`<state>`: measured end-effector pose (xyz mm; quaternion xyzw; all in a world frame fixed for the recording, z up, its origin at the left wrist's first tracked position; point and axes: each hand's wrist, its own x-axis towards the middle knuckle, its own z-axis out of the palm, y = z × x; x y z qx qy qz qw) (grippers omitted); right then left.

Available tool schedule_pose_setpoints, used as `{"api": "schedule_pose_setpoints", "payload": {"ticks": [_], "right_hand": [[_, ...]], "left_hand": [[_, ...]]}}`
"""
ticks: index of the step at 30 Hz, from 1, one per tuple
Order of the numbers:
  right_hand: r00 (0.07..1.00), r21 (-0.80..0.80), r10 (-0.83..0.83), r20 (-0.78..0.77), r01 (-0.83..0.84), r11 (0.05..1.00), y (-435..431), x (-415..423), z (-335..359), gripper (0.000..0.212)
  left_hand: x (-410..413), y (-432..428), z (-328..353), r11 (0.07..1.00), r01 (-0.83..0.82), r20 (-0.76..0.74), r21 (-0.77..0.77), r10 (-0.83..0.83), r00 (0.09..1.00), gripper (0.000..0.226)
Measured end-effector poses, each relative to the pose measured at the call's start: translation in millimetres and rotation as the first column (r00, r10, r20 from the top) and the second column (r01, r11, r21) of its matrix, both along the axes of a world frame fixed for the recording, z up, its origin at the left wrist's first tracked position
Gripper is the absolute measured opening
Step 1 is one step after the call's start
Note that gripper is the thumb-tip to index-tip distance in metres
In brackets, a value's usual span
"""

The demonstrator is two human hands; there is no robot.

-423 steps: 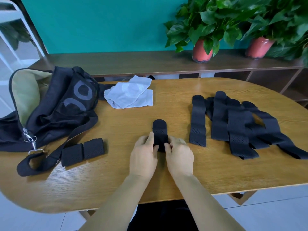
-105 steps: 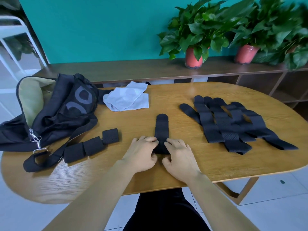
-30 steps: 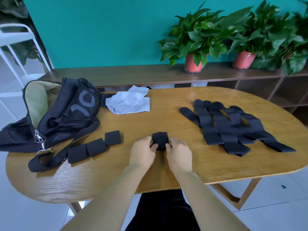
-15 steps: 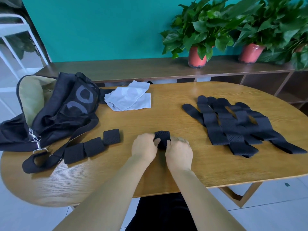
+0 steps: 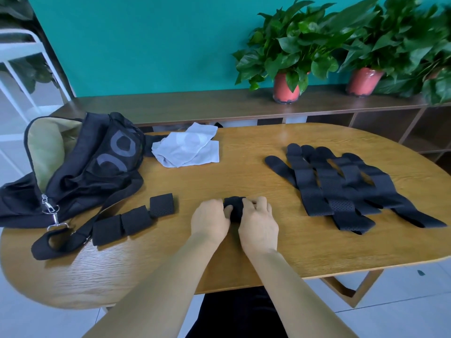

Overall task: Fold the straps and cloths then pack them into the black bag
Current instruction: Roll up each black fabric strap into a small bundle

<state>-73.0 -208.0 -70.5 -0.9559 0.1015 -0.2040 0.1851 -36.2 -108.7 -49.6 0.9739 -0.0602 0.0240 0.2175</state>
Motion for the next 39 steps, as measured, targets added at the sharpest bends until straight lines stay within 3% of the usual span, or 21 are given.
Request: {"api": "schedule_pose_setpoints", "payload": {"ticks": [3, 6, 9, 15, 20, 24, 30, 34, 39], "right_hand": [[0.994, -0.063, 0.074, 0.084, -0.069, 0.996, -8, -4, 3, 0.035], [0.978, -0.182, 0.205, 0.046, -0.194, 0.964, -13, -8, -3, 0.030], [0.975, -0.193, 0.220, -0.030, -0.221, 0.956, -15, -10, -7, 0.032], [0.982, -0.142, 0.154, -0.105, -0.168, 0.975, -12, -9, -4, 0.032], [0.986, -0.080, 0.108, -0.126, -0.119, 0.990, -4, -12, -1, 0.037], [0.984, -0.061, 0.142, -0.103, -0.149, 0.987, 14, -13, 2, 0.033], [0.977, -0.012, 0.198, 0.082, -0.198, 0.980, 62, -11, -1, 0.033], [0.932, -0.022, 0.259, 0.255, -0.262, 0.965, 102, -10, 10, 0.040], [0.892, -0.088, 0.355, 0.280, -0.344, 0.935, 163, 0, 26, 0.027]], "left_hand": [[-7, 7, -6, 0.994, 0.012, 0.148, -0.112, 0.004, 0.989, 0.033], [-14, 10, -15, 0.987, 0.162, 0.277, 0.023, -0.162, 0.947, 0.039], [-18, 9, -20, 0.966, 0.207, 0.173, 0.153, -0.233, 0.957, 0.046], [-19, 8, -9, 0.961, 0.176, 0.108, 0.213, -0.202, 0.973, 0.048], [-33, 15, -2, 0.977, 0.193, 0.092, 0.094, -0.201, 0.975, 0.045], [-41, 35, 2, 0.985, 0.142, 0.098, 0.098, -0.152, 0.984, 0.043], [-47, 77, 5, 0.998, 0.057, 0.211, 0.011, -0.058, 0.976, 0.038], [-51, 115, 15, 0.998, 0.016, 0.373, -0.066, 0.010, 0.928, 0.032], [-49, 177, 17, 0.988, -0.097, 0.469, -0.122, 0.143, 0.871, 0.029]]}}
